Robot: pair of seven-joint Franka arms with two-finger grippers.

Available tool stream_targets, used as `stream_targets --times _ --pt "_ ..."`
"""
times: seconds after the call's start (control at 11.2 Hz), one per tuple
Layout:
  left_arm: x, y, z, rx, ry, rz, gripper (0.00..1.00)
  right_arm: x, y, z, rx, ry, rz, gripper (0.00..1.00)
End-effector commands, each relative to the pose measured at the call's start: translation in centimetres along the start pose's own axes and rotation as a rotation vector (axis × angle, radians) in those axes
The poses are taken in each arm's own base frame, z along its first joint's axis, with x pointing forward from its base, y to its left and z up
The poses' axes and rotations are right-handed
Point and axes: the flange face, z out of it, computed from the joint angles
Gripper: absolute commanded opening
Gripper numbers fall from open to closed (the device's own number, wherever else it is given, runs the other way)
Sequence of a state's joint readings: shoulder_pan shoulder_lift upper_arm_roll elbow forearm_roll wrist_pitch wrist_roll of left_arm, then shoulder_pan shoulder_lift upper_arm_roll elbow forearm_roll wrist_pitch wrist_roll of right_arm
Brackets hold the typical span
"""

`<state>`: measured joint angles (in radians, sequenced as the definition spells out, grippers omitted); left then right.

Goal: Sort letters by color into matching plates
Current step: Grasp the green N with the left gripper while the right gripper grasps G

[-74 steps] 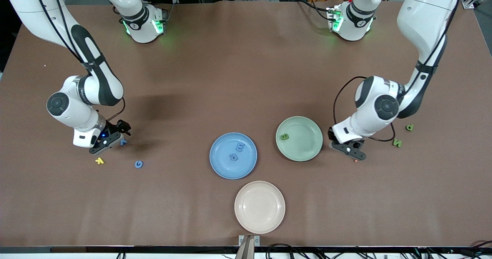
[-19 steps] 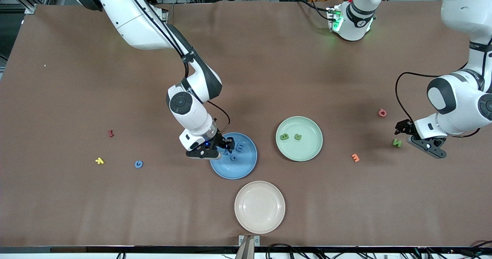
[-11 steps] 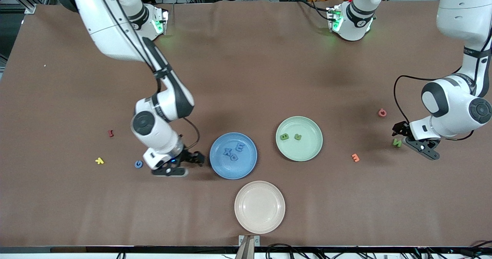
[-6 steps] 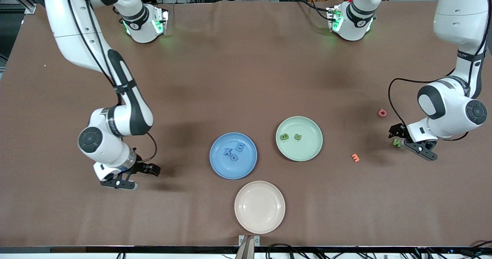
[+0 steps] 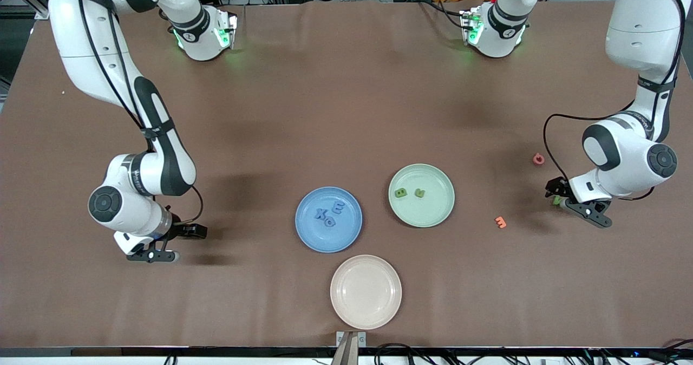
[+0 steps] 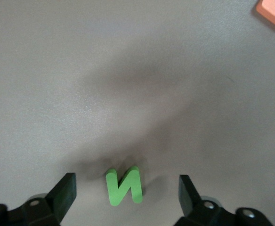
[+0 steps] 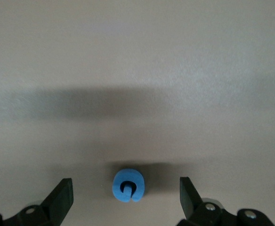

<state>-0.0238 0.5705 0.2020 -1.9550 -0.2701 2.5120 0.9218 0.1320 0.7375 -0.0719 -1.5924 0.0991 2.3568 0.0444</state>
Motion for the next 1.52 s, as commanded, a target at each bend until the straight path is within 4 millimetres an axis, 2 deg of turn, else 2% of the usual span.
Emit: stream_targets --times 0.0,0.09,0.36,0.54,0.62,0.8,0.98,1.07,1.16,1.25,1.34,1.43 --pt "0.1 -0.4 0.2 0.006 0.019 0.009 0.82 -0.6 0.6 0.6 -0.002 -0.011 -0.011 1.00" --pt "0.0 -0.3 0.4 0.004 0.015 0.010 0.79 -0.7 0.6 0.9 -0.002 -0.014 -0.011 1.00" --pt "0.0 -0.4 0.5 0.005 0.016 0.010 0.78 -1.9 0.9 2.6 -0.004 0.031 -0.008 1.00" --pt "-0.1 -0.3 0.8 0.003 0.012 0.011 0.68 -2.1 0.9 3.0 -0.006 0.033 -0.012 1.00" --pt "-0.1 -0.3 0.8 0.003 0.012 0.011 0.67 -2.2 0.7 3.1 -0.021 0.029 -0.033 0.81" --pt "-0.3 -0.3 1.0 0.001 0.007 0.011 0.57 -2.3 0.7 3.1 -0.036 0.024 -0.049 0.60" --pt "-0.3 -0.4 0.9 0.003 0.007 0.016 0.48 -2.2 0.7 3.0 -0.036 0.026 -0.051 0.43" --pt "-0.4 -0.5 0.9 0.004 0.007 0.028 0.44 -2.2 0.8 3.0 -0.036 0.028 -0.047 0.42" --pt "-0.5 -0.5 1.0 0.003 0.005 0.036 0.32 -2.2 0.8 3.0 -0.036 0.029 -0.047 0.39" --pt "-0.5 -0.6 1.0 0.003 0.005 0.048 0.11 -2.2 0.8 3.0 -0.035 0.029 -0.046 0.36" --pt "-0.6 -0.7 1.0 0.003 0.005 0.053 0.00 -2.1 0.8 2.9 -0.036 0.031 -0.048 0.32" --pt "-0.5 -0.6 0.9 0.004 0.006 0.055 0.00 -2.1 0.8 2.8 -0.035 0.031 -0.046 0.28"
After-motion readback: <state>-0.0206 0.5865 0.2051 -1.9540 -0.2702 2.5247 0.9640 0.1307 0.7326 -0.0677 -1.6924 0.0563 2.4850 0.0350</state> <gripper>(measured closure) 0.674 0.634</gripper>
